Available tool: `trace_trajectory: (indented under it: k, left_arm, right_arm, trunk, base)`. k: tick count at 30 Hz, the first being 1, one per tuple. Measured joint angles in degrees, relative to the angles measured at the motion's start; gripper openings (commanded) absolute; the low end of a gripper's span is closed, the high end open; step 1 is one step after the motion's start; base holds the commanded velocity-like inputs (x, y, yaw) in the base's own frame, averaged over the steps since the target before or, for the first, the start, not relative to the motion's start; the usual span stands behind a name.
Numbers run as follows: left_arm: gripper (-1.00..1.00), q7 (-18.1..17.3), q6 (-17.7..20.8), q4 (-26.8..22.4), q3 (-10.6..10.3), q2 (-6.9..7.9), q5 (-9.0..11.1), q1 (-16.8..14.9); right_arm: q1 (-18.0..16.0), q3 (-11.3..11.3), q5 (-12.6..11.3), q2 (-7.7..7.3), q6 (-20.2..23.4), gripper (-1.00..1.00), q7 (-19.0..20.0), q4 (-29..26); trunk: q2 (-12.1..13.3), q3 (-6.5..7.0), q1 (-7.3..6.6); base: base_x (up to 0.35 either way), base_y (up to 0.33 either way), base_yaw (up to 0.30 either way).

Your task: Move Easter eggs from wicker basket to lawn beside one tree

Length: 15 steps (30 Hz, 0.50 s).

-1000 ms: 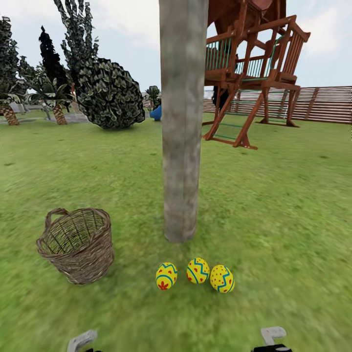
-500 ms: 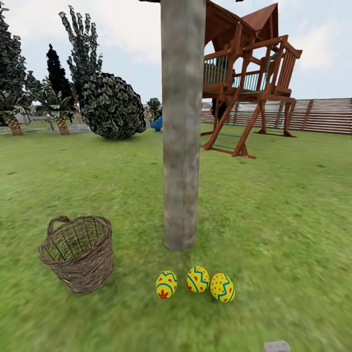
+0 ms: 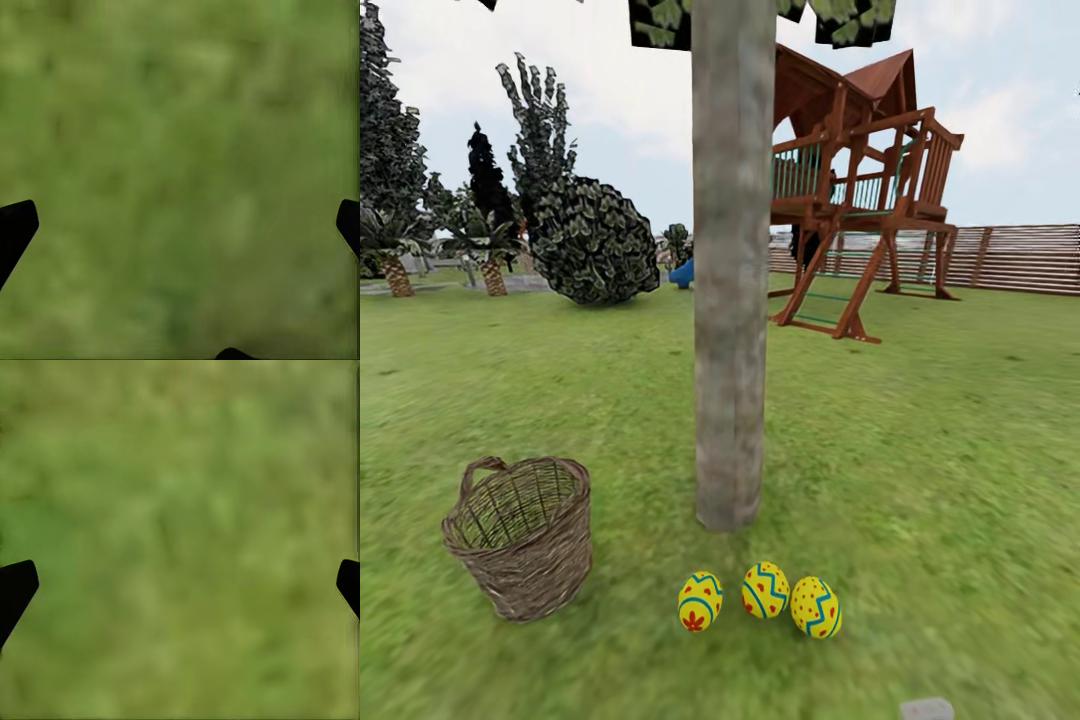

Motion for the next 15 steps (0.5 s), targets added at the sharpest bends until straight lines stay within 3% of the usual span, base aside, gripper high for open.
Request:
trace_trajectory:
  k: [15]
  left_arm:
    - [1.0, -0.1, -0.1, 1.2, 0.0, -0.12, 0.0, 0.0]
  right_arm:
    - [0.3, -0.2, -0.6, 0.48, 0.4, 1.0, -0.2, 0.2]
  trunk:
    - [0.2, 2.35, -0.39]
  base:
    - [0.0, 0.0, 0.0]
